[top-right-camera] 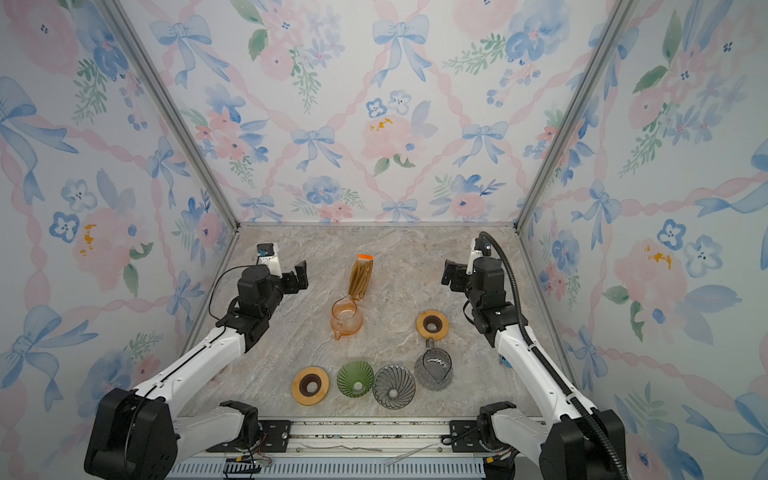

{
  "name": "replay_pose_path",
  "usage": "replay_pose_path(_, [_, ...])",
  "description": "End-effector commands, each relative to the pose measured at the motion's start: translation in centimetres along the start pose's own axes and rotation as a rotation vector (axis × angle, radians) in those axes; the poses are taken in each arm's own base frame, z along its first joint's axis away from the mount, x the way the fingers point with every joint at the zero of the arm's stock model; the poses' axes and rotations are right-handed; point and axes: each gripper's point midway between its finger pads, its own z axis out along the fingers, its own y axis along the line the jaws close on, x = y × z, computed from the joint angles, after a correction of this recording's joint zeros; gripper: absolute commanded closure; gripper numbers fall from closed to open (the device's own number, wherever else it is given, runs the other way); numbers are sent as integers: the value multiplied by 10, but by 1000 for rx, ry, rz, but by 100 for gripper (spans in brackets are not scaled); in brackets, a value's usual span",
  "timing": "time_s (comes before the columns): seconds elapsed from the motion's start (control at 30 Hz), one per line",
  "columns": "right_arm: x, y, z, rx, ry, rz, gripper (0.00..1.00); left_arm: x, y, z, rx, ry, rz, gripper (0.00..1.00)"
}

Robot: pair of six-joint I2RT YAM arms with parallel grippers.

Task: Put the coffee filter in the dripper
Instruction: 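Move the left gripper toward the filter box while the right reaches the clear pitcher, then grasp the clear ribbed glass pitcher rim with the right gripper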

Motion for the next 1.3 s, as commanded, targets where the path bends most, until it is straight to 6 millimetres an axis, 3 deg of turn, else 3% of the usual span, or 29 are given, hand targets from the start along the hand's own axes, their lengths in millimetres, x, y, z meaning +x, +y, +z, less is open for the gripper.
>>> replay_pose_path(0.0, [41,-6,-9,66,185,59,4,31,-29,-2,91,217,-50,2])
replay_pose_path(0.23, [49,-16,-38,107,211,119,4,37,-125,-19,424,315,43,2])
replay_pose_path(0.33, [56,-9,-53,40,235,98,4,36,-142,-15,459,347,71,2])
replay_pose_path(0.5, [85,-8,-69,43,351,92,4,20,-181,-13,613,374,117,2])
replay_pose_path(0.57, [99,1,-75,-1,396,79,0,14,-195,-11,661,364,146,2])
replay_pose_path(0.63, [110,11,-80,-46,436,60,6,8,-206,-10,697,358,175,2])
replay_pose_path(0.8, [127,28,-93,-100,496,3,18,9,-222,-11,757,357,216,2])
replay_pose_path(0.9, [132,34,-103,-119,520,-13,26,16,-219,-16,771,362,239,2])
replay_pose_path(1.03, [143,31,-115,-107,567,1,39,17,-220,-25,781,371,263,2])
replay_pose_path(1.27, [175,16,-126,-53,652,32,45,15,-222,-34,771,346,293,2])
